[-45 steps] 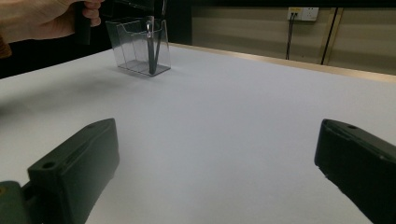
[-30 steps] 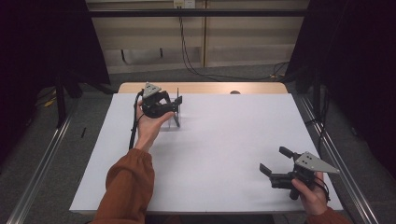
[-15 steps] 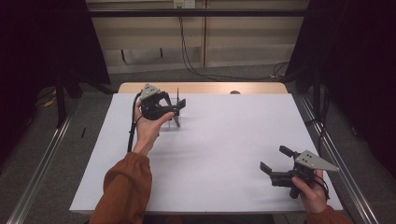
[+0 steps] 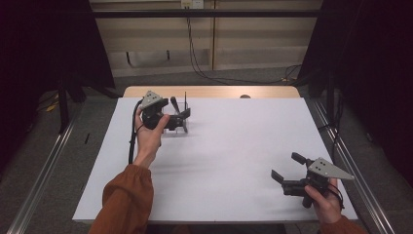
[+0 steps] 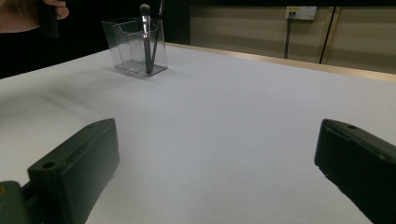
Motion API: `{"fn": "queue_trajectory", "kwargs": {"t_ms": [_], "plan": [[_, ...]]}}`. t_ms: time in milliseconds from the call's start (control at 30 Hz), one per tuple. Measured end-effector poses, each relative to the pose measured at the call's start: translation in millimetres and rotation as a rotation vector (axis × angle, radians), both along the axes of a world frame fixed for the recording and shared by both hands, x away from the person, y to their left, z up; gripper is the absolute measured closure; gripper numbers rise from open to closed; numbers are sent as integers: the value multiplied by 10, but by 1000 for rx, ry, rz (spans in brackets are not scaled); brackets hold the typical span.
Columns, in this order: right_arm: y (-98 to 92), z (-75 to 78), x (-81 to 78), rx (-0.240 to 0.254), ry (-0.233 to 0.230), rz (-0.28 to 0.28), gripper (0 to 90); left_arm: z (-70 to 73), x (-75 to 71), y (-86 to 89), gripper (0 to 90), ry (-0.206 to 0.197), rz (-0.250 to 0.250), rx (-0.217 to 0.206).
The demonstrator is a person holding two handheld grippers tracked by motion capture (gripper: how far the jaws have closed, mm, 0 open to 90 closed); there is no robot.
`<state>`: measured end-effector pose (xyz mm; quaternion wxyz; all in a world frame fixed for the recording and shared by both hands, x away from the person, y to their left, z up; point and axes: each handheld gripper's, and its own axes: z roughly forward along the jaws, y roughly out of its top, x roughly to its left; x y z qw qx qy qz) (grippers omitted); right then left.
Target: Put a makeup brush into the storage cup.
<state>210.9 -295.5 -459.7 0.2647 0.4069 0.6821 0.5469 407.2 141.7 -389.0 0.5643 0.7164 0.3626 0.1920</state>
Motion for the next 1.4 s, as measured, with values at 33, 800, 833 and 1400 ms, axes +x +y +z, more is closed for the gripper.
{"fn": "queue_trajectory", "kwargs": {"t_ms": [33,800,833,1400], "plan": [[1,3,-5,0,2,-1,0,1,-11,4,16,0,1,4],[18,19,-32,-8,-4,-3,0,15,-385,274,21,-63,14,36],[17,20,-34,-9,-3,-3,0,14,-399,286,23,-70,17,36],[22,15,-32,-16,-2,-5,0,-102,-634,515,33,-95,14,16]]}}
